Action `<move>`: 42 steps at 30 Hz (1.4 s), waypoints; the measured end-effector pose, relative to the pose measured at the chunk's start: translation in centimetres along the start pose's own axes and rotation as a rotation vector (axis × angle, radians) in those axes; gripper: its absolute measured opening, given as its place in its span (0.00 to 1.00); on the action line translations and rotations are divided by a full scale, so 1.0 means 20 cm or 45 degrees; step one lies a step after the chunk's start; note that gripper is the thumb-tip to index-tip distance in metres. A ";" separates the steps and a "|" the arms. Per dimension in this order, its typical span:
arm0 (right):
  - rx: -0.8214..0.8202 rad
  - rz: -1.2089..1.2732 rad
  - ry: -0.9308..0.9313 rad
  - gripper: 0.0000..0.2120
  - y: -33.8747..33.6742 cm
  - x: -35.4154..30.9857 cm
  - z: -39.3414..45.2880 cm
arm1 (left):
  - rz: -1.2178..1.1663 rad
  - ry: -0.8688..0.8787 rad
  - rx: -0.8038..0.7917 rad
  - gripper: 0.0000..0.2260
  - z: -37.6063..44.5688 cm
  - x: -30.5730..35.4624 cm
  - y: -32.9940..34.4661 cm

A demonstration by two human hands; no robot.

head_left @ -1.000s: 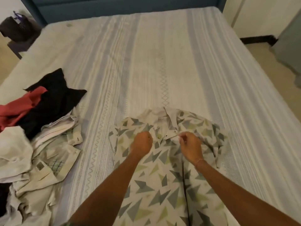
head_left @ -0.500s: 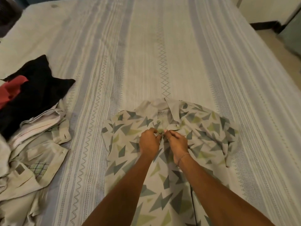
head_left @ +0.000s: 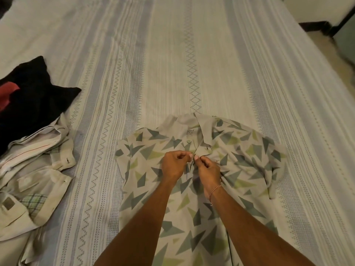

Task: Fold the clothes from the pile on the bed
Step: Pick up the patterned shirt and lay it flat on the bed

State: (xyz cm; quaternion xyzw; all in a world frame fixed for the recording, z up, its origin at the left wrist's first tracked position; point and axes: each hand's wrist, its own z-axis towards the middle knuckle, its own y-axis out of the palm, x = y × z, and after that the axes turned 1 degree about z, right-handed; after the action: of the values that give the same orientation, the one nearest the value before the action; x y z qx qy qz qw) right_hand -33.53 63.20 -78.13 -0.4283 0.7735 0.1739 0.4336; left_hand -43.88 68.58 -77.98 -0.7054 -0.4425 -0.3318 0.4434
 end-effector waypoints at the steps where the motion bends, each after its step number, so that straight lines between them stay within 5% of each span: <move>1: -0.010 0.018 0.021 0.06 0.00 0.00 0.00 | -0.014 0.001 -0.005 0.04 0.00 -0.01 0.00; 11: -0.033 0.131 0.197 0.12 -0.02 -0.01 0.04 | -0.044 0.000 -0.002 0.03 0.02 -0.04 0.01; 21: -0.116 0.124 0.293 0.06 -0.08 -0.08 0.04 | -0.040 -0.056 0.007 0.03 0.03 -0.05 0.04; 42: -0.003 -0.005 0.125 0.05 0.02 -0.03 0.03 | -0.135 -0.068 -0.117 0.09 0.02 -0.03 0.00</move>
State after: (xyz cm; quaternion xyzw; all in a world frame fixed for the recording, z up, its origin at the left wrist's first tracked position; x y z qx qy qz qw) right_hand -33.39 64.09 -77.89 -0.4385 0.7927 0.1528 0.3949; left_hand -44.19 68.66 -78.66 -0.7092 -0.4751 -0.3560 0.3803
